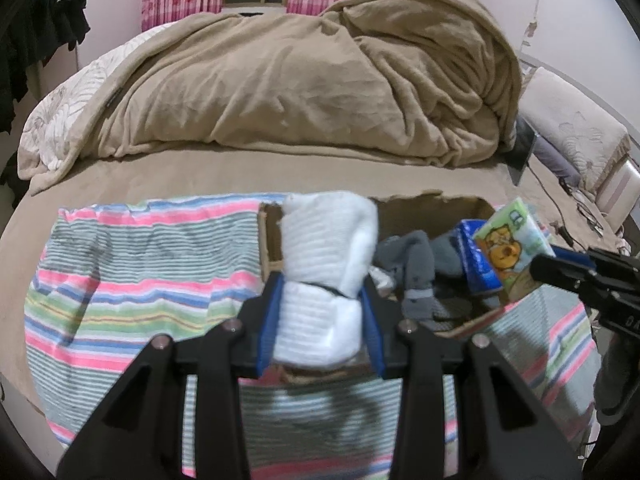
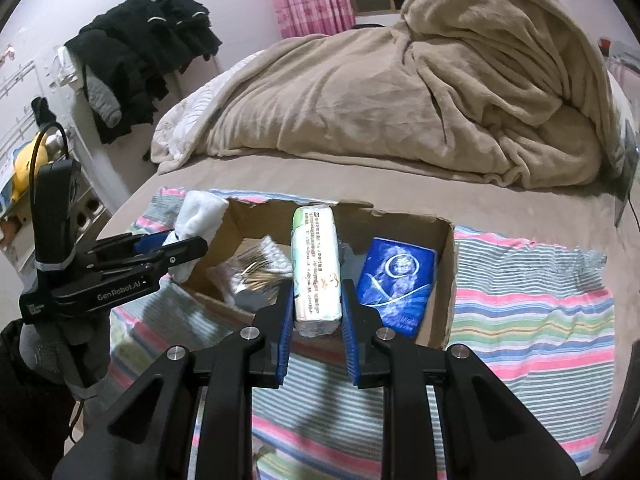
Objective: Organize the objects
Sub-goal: 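Carry the socks and cartoon tissue pack into the box and open both tools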
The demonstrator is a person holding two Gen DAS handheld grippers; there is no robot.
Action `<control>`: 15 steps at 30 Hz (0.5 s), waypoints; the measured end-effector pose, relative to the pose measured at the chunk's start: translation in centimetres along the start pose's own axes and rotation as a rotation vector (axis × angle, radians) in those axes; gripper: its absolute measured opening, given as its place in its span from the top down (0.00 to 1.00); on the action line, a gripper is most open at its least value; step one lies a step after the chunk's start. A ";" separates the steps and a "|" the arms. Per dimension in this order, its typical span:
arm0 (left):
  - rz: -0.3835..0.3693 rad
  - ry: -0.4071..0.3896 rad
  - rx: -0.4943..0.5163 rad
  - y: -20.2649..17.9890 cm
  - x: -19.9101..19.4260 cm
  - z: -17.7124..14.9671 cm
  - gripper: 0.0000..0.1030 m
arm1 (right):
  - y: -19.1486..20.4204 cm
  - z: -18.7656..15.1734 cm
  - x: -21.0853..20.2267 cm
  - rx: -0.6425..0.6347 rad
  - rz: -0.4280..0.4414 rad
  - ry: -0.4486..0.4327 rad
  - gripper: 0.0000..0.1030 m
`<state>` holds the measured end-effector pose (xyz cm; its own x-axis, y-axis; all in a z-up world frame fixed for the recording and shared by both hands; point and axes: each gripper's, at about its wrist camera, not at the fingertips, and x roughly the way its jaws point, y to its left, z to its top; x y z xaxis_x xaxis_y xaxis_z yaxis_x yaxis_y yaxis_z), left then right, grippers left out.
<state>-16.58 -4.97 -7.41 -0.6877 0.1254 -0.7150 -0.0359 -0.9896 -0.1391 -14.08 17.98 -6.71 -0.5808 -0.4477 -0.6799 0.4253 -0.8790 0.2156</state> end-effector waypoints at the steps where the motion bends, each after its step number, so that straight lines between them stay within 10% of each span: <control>1: 0.000 0.003 0.000 0.0 0.3 0.0 0.63 | -0.1 0.1 0.4 0.001 -0.013 0.003 0.77; 15: 0.004 0.044 0.052 -0.3 3.4 0.4 0.57 | 0.2 0.0 5.5 0.033 -0.048 0.065 0.76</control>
<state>-19.17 -4.32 -9.55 -0.6554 0.1235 -0.7452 -0.0718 -0.9923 -0.1013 -17.19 15.32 -10.47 -0.5533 -0.3944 -0.7337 0.3744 -0.9046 0.2040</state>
